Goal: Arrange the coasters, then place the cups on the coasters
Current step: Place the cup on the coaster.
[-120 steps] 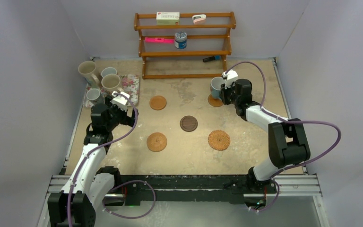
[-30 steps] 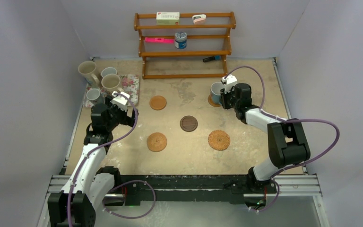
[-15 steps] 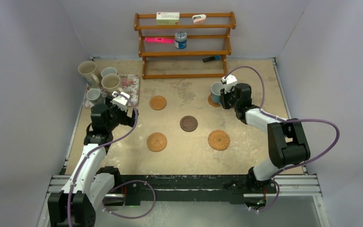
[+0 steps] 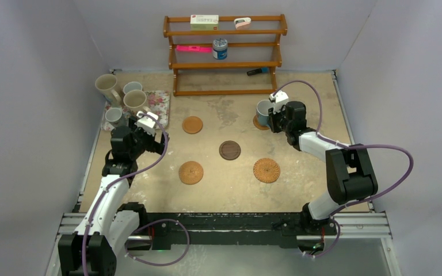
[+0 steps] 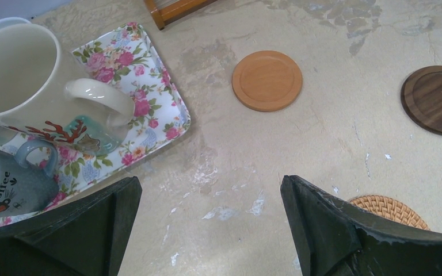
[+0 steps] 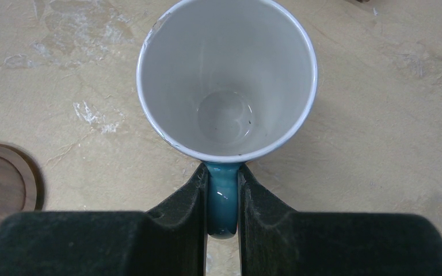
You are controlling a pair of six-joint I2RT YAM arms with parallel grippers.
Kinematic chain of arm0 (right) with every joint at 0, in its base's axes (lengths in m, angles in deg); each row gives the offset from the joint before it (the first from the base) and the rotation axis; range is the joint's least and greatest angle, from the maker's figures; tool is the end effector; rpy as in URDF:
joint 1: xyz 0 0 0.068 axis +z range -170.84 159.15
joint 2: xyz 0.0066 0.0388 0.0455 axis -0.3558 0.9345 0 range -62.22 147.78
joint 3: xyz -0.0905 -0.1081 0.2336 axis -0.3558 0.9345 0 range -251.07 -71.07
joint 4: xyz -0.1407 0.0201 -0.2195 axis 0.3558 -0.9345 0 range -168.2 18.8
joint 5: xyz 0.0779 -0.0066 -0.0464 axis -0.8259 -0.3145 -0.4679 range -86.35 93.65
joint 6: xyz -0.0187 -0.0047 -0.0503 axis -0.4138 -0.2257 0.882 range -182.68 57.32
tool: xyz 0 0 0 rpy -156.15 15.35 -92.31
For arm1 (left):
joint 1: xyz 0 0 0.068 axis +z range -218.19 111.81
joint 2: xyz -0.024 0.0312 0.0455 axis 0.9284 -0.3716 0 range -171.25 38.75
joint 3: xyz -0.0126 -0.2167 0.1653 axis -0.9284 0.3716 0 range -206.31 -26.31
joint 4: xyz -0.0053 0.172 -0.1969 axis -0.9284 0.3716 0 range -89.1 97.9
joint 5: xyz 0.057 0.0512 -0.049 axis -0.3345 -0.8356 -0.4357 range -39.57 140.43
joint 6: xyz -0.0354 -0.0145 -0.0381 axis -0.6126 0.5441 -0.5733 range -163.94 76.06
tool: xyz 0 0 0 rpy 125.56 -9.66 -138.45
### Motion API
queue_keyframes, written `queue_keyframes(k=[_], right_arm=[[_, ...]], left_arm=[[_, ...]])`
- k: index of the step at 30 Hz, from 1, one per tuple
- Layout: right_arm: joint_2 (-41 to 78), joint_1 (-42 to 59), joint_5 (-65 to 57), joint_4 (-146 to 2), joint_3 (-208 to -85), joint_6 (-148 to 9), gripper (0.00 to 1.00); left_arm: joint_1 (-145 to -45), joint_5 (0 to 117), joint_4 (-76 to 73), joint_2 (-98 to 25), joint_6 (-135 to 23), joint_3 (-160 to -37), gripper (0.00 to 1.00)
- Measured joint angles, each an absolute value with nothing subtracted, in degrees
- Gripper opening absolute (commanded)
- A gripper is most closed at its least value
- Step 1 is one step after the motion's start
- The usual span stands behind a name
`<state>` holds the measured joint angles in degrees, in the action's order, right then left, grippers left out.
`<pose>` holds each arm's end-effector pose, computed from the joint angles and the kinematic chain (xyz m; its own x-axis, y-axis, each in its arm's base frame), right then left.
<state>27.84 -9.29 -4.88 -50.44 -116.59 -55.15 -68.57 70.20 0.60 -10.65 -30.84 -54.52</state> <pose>0.3290 0.0727 0.2045 -0.3485 -0.2035 -0.9150 -0.3800 0.9230 -0.0606 0.1988 -0.0134 0.2429 -0.2745 0.2152 -0.9372 0.3947 0.9140 0.0943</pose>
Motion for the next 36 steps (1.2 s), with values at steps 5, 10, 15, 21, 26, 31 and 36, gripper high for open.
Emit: queue_keyframes(k=[5,10,15,21,26,31,36], right_arm=[[27.8,-9.3,-4.9,-50.4,-116.6,-55.1,0.21],[27.8,-9.3,-4.9,-50.5,-116.6,-55.0,0.24],[27.8,-9.3,-4.9,-50.5,-116.6,-54.9,0.25],[27.8,-9.3,-4.9,-50.4,-116.6,-54.7,0.27],[27.8,-9.3,-4.9,-50.3,-116.6,-54.7,0.28],[27.8,-9.3,-4.9,-50.3,-116.6,-54.7,0.30],[27.8,-9.3,-4.9,-50.3,-116.6,-54.7,0.30]], left_arm=[[-68.6,70.4,0.6,-10.7,-30.8,-54.5,1.00],[-68.6,70.7,0.6,-10.7,-30.8,-54.5,1.00],[-68.6,70.8,0.6,-10.7,-30.8,-54.5,1.00],[-68.6,70.8,0.6,-10.7,-30.8,-54.5,1.00],[-68.6,70.8,0.6,-10.7,-30.8,-54.5,1.00],[-68.6,70.8,0.6,-10.7,-30.8,-54.5,1.00],[-68.6,70.8,0.6,-10.7,-30.8,-54.5,1.00]])
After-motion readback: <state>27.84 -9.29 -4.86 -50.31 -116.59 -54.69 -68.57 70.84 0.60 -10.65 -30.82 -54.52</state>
